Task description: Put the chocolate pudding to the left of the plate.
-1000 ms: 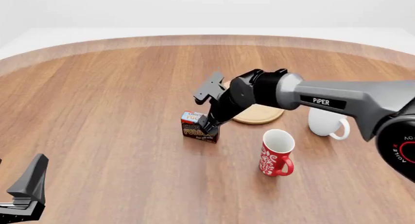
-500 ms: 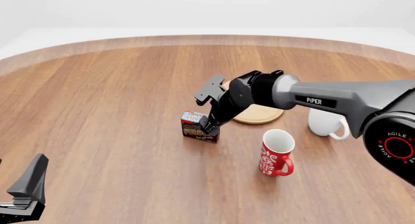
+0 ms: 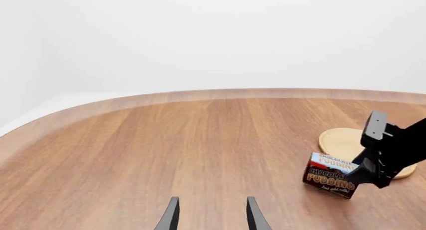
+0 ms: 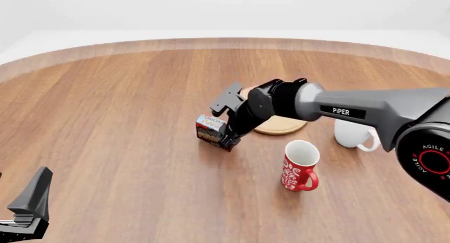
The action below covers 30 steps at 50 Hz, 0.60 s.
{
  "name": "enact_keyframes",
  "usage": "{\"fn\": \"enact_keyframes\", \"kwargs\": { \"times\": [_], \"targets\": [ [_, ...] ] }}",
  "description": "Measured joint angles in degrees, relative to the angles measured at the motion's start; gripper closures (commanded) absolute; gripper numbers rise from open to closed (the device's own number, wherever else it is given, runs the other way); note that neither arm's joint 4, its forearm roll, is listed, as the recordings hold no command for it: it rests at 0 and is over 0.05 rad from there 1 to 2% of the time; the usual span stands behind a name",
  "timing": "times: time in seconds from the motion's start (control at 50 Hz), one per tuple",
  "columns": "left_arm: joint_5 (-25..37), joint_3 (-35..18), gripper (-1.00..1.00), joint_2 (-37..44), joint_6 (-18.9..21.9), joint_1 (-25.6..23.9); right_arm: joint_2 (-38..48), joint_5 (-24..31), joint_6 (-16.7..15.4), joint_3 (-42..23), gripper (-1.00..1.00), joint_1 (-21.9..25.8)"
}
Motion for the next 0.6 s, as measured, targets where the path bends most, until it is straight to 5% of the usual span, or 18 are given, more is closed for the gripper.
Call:
{"fn": "enact_keyframes", "kwargs": {
  "times": [0.6],
  "targets": [
    [0.00,0.00,-1.00,0.00,0.00,0.00,-12.37,-0.47,4.26,7.09,1.00,3.41]
  ]
}}
